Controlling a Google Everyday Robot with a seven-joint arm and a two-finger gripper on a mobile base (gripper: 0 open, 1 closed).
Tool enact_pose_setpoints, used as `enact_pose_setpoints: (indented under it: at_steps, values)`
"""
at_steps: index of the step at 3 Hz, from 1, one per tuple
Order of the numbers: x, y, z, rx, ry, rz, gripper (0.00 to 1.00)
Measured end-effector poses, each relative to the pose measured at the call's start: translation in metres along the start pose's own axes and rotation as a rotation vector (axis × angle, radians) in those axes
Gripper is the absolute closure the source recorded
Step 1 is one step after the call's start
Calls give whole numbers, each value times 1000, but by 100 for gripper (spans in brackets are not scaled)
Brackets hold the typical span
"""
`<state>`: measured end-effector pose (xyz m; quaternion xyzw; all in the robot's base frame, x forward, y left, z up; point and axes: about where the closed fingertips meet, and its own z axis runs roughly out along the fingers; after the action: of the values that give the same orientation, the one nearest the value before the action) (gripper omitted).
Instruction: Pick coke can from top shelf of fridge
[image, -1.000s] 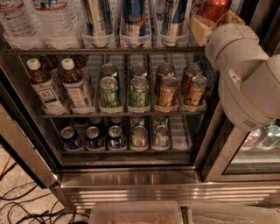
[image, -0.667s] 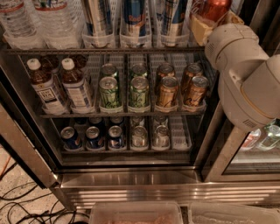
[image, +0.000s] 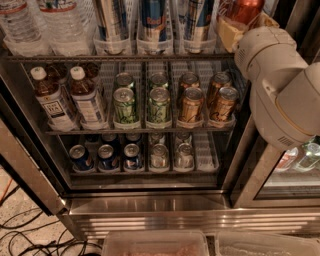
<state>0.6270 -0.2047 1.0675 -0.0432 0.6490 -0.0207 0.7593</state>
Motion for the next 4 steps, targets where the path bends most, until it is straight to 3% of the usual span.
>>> enact_pose_setpoints:
  at_steps: [3, 4]
  values:
    - [-8, 1, -5, 3, -44, 17, 100]
    - [-29, 6, -15, -18, -107, 13, 100]
